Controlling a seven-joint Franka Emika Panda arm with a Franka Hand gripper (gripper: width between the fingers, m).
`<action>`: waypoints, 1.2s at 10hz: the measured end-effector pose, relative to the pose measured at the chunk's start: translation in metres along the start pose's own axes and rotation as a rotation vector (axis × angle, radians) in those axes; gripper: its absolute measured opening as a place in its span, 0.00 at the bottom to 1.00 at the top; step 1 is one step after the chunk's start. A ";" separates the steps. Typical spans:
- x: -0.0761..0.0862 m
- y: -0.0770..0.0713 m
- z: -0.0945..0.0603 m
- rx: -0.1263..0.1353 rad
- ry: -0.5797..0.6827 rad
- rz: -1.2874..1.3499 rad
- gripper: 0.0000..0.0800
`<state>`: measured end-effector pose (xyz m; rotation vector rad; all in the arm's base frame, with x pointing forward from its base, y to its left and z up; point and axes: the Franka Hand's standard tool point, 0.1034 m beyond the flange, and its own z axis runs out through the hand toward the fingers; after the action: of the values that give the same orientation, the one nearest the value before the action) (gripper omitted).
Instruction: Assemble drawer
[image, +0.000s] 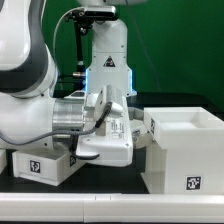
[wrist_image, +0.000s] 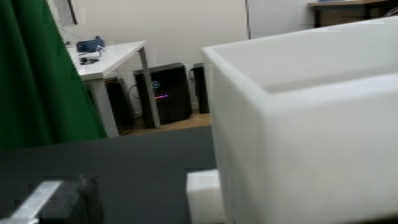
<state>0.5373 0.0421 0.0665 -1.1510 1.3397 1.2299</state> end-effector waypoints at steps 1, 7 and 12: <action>0.001 -0.003 -0.003 0.007 0.006 -0.004 0.81; -0.007 -0.014 -0.032 -0.014 0.347 -0.106 0.81; -0.054 -0.026 -0.040 0.004 0.588 -0.165 0.81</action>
Offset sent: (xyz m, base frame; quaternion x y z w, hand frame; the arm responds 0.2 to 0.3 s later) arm -0.0029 -0.0140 -0.0009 -0.0130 0.1985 -0.0199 0.9798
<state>0.5666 0.0031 0.1188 -1.6640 1.6240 0.7923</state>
